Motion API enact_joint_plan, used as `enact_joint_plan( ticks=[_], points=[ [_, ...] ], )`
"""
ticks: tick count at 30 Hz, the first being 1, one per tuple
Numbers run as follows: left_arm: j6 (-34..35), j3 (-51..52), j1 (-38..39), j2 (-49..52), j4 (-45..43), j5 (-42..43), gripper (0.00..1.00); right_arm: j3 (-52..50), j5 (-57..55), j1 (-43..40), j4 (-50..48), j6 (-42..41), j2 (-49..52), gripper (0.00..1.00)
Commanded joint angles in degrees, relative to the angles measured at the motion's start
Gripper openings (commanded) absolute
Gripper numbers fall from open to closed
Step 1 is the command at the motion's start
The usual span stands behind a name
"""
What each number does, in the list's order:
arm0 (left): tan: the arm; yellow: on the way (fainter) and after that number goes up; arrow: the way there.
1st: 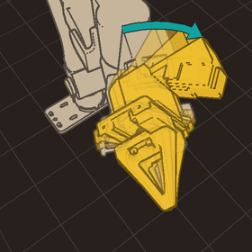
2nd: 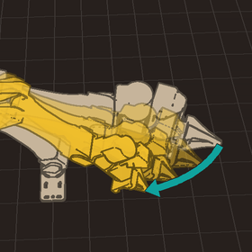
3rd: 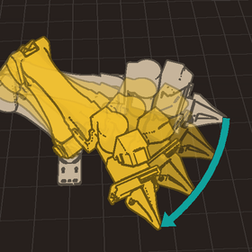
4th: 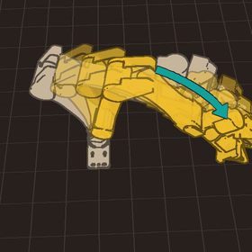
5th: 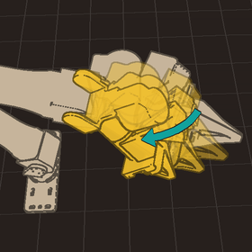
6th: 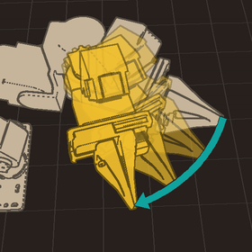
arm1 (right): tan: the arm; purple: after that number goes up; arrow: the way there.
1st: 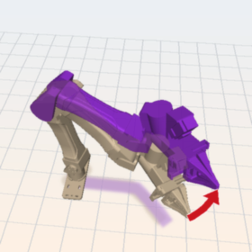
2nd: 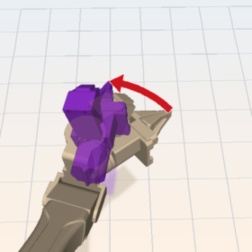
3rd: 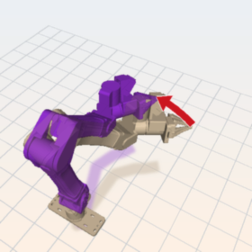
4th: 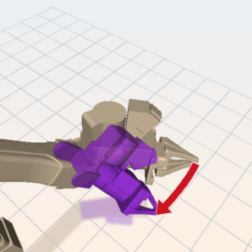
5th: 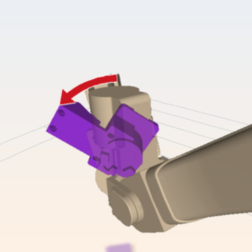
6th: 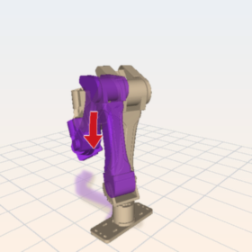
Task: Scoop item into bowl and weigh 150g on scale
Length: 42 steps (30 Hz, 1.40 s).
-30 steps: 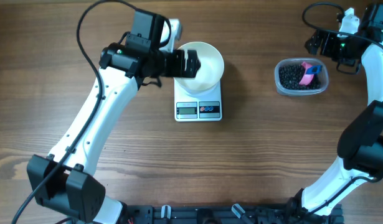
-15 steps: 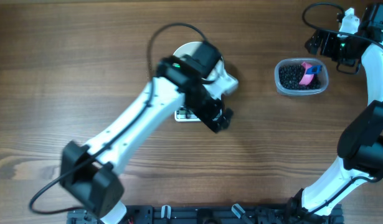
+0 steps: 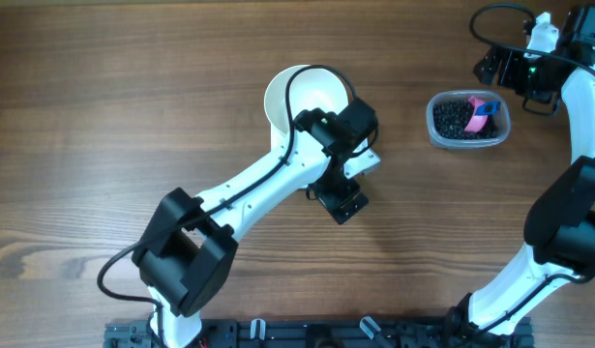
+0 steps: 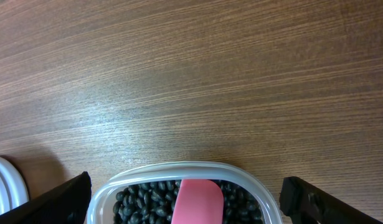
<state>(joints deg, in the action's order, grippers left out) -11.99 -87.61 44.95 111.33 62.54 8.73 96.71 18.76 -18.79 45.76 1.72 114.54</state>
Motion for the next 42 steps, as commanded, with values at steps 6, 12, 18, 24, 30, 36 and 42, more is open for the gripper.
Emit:
enact_joint_plan(
  ticks=[6, 12, 18, 24, 30, 36, 42],
  points=[
    [-3.4, 3.6, -0.2, 3.3, -4.6, -0.8, 1.00, -0.5, -0.8, 0.2, -0.1, -0.4, 1.4, 1.00],
    [-4.3, 3.6, -0.2, 3.8, -6.5, -3.3, 1.00, -0.5, -0.8, 0.2, -0.1, -0.4, 1.4, 1.00],
    [-5.9, 3.7, -0.9, 4.3, -6.9, -3.5, 1.00, -0.5, -0.8, 0.2, -0.1, -0.4, 1.4, 1.00],
    [-5.8, 3.8, -0.9, 6.7, -7.4, -5.8, 1.00, -0.5, -0.8, 0.2, -0.1, -0.4, 1.4, 1.00],
    [-5.8, 4.2, -0.9, 7.0, -9.3, -6.3, 1.00, -0.5, -0.8, 0.2, -0.1, -0.4, 1.4, 1.00],
    [-5.8, 4.5, -0.8, 8.3, -9.4, -6.3, 1.00, -0.5, -0.8, 0.2, -0.1, -0.4, 1.4, 1.00],
    [-5.6, 4.5, -0.8, 10.5, -9.2, -7.3, 1.00, -0.5, -0.8, 0.2, -0.1, -0.4, 1.4, 1.00]
  ],
)
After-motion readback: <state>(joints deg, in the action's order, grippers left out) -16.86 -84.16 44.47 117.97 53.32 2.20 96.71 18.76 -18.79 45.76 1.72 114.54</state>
